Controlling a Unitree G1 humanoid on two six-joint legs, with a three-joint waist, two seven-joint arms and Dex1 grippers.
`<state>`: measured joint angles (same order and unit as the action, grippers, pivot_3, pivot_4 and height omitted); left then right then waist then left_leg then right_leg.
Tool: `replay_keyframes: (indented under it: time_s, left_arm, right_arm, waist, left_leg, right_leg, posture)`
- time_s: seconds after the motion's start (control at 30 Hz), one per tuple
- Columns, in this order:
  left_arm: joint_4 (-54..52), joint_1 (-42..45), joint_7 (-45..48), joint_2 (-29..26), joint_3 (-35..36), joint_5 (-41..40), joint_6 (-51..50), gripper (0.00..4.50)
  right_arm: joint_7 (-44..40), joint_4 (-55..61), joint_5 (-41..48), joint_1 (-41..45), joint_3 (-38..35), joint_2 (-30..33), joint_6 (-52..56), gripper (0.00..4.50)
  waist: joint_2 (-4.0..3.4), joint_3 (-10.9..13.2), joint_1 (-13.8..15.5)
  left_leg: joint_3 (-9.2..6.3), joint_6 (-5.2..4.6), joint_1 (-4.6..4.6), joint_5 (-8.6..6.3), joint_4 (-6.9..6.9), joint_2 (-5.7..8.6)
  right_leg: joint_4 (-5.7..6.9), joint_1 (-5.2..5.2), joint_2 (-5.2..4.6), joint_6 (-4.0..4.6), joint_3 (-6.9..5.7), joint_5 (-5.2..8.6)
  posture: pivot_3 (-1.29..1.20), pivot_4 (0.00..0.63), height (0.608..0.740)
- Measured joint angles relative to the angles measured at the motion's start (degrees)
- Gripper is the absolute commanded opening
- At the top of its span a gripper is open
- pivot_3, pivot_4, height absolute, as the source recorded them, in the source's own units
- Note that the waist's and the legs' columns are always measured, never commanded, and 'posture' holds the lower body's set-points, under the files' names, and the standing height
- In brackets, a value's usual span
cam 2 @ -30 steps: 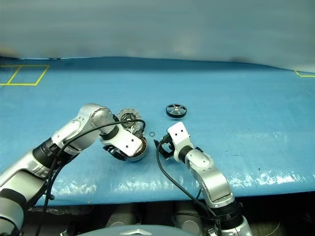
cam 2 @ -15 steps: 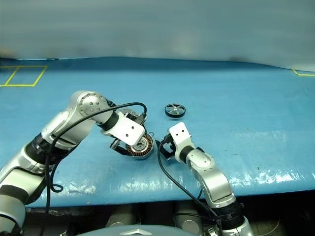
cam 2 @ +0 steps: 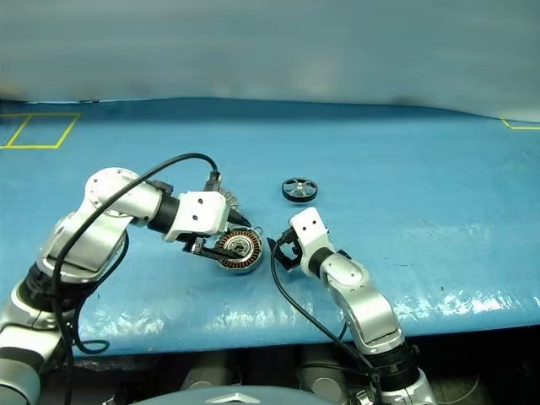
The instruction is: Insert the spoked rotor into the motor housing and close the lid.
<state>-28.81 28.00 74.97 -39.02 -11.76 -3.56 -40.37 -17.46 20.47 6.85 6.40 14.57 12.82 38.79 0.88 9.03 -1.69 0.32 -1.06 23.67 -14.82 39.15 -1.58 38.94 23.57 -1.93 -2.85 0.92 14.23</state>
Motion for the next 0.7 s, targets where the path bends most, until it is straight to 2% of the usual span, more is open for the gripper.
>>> replay_keyframes:
  time_s: [0.13, 0.2, 0.37, 0.6, 0.7]
  left_arm:
    - [-5.9, -12.2, -9.2, 4.6, 7.1, -4.1, -2.1, 0.50]
    - [-8.2, -18.7, -14.4, 7.8, 10.5, -5.1, -1.2, 0.02]
    - [-11.7, -34.2, -25.1, 16.1, 15.6, -6.6, 5.0, 0.02]
    - [-10.9, -51.3, -31.2, 22.0, 16.4, -9.1, 18.9, 0.02]
    - [-8.4, -54.5, -33.3, 23.0, 16.4, -8.8, 23.7, 0.02]
  right_arm:
    - [0.1, -0.6, 0.0, 0.2, -0.3, -0.2, -0.8, 4.50]
    - [0.0, -1.4, -0.3, 0.5, 0.0, -0.2, -1.4, 4.50]
    - [-1.1, -3.4, -1.0, 1.4, 1.3, -0.4, -3.4, 4.50]
    - [-2.1, -6.7, -2.0, 2.6, 1.8, -1.0, -6.4, 4.50]
    - [-2.5, -7.7, -2.2, 3.0, 1.9, -1.1, -7.3, 4.50]
  waist:
    - [0.01, 0.0, 0.2]
    - [0.01, 0.0, 0.3]
    - [0.01, 0.0, 0.5]
    - [-0.04, -0.1, 0.3]
    - [-0.05, -0.1, 0.4]
  left_leg:
    - [0.00, 0.00, -0.05, 0.00, 0.03, -0.06]
    - [0.01, 0.00, -0.11, 0.00, 0.03, -0.04]
    - [0.03, 0.00, -0.17, 0.00, 0.02, -0.03]
    - [0.14, 0.03, -0.21, 0.02, 0.01, -0.05]
    - [0.14, -0.01, -0.22, 0.05, 0.01, -0.07]
  right_leg:
    - [0.00, -0.06, -0.06, -0.01, 0.02, -0.01]
    - [-0.01, -0.13, -0.10, -0.04, 0.02, -0.03]
    - [-0.03, -0.17, -0.16, -0.01, 0.04, -0.09]
    - [-0.04, -0.15, -0.17, 0.34, 0.10, 0.02]
    - [-0.04, -0.15, -0.13, 0.40, 0.08, 0.03]
  posture:
    - [0.00, 0.150, 0.740]
    - [0.00, 0.150, 0.740]
    - [0.00, 0.150, 0.740]
    - [0.00, 0.150, 0.740]
    - [0.00, 0.150, 0.740]
